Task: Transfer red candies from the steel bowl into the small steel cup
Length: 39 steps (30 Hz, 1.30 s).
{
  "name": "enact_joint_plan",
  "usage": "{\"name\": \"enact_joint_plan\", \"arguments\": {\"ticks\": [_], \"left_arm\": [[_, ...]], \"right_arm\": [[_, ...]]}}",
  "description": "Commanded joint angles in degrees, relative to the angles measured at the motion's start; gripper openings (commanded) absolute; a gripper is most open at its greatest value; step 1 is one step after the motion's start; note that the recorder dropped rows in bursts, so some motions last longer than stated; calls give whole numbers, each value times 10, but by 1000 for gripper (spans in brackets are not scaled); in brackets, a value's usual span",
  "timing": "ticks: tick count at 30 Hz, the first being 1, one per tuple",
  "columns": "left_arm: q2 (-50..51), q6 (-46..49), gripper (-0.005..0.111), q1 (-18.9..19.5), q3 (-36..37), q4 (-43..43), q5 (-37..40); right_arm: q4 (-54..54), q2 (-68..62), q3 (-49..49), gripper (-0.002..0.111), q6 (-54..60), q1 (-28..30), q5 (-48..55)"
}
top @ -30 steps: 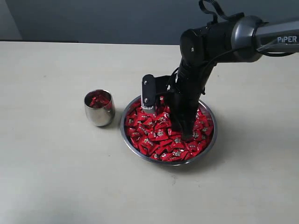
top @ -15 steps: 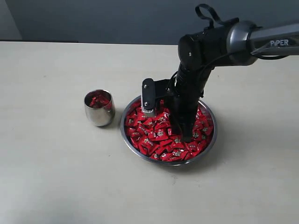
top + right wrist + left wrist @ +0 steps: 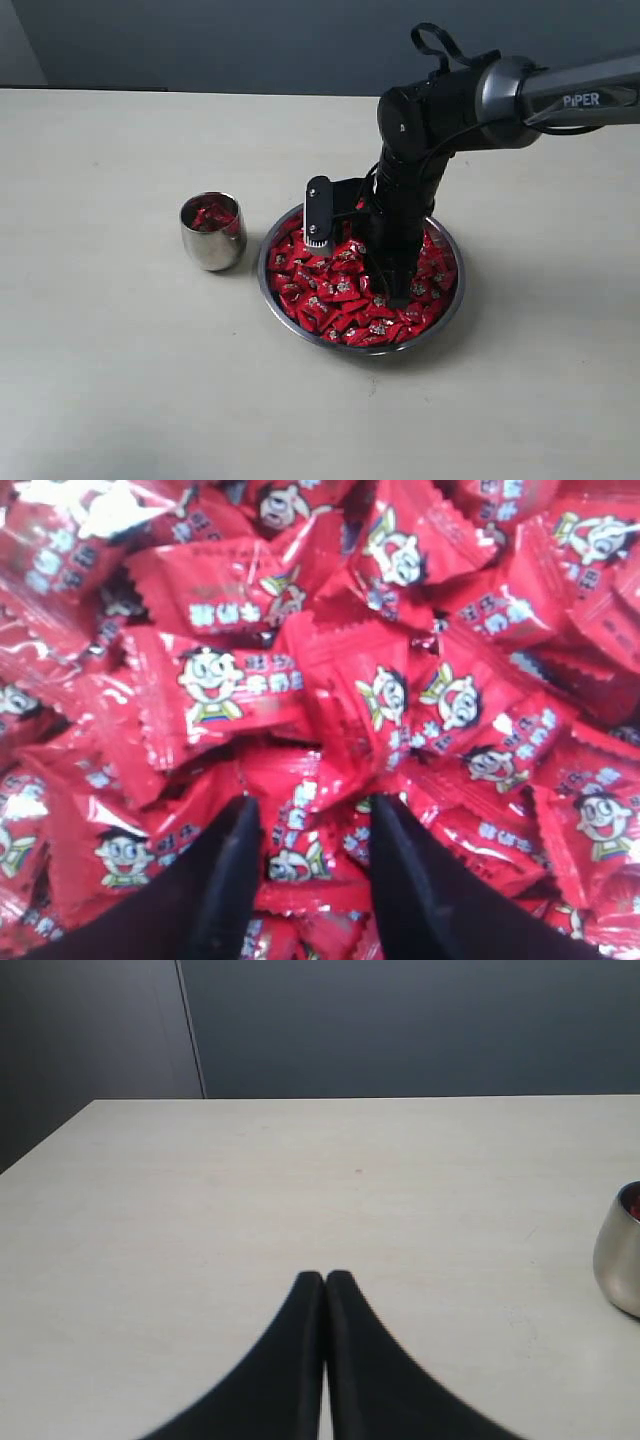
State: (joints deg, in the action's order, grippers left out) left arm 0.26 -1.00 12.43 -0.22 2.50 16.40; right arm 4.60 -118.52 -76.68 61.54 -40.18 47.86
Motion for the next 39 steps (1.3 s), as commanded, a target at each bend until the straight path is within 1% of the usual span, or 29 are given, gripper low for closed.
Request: {"name": "enact_joint_plan", "arguments": {"ticks": [1, 2, 3, 6, 12, 29, 31, 32, 35, 38, 39], "left_arm": [[-3, -1, 0, 1, 2, 1, -1], [-3, -1, 0, 1, 2, 1, -1], [-3, -1, 0, 1, 2, 1, -1], [-3, -1, 0, 1, 2, 1, -1], [-3, -1, 0, 1, 2, 1, -1], [-3, -1, 0, 1, 2, 1, -1], [-3, -1, 0, 1, 2, 1, -1], [-3, -1, 0, 1, 2, 1, -1], [-3, -1, 0, 1, 2, 1, -1], [-3, -1, 0, 1, 2, 1, -1], [-3, -1, 0, 1, 2, 1, -1]], "right_arm": [[-4, 1, -3, 32, -2, 2, -2], [-4, 1, -3, 28, -2, 2, -2], [-4, 1, -3, 21, -2, 2, -1], [-4, 1, -3, -1, -2, 2, 4], [-18, 3, -3, 0, -5, 2, 15], [-55, 60, -3, -1, -39, 2, 14], [-68, 65, -3, -1, -69, 2, 14], [-72, 65, -3, -1, -105, 2, 10], [-87, 65, -3, -1, -165, 2, -1], [-87, 65, -3, -1, -214, 2, -5], [-86, 65, -3, -1, -249, 2, -12]]}}
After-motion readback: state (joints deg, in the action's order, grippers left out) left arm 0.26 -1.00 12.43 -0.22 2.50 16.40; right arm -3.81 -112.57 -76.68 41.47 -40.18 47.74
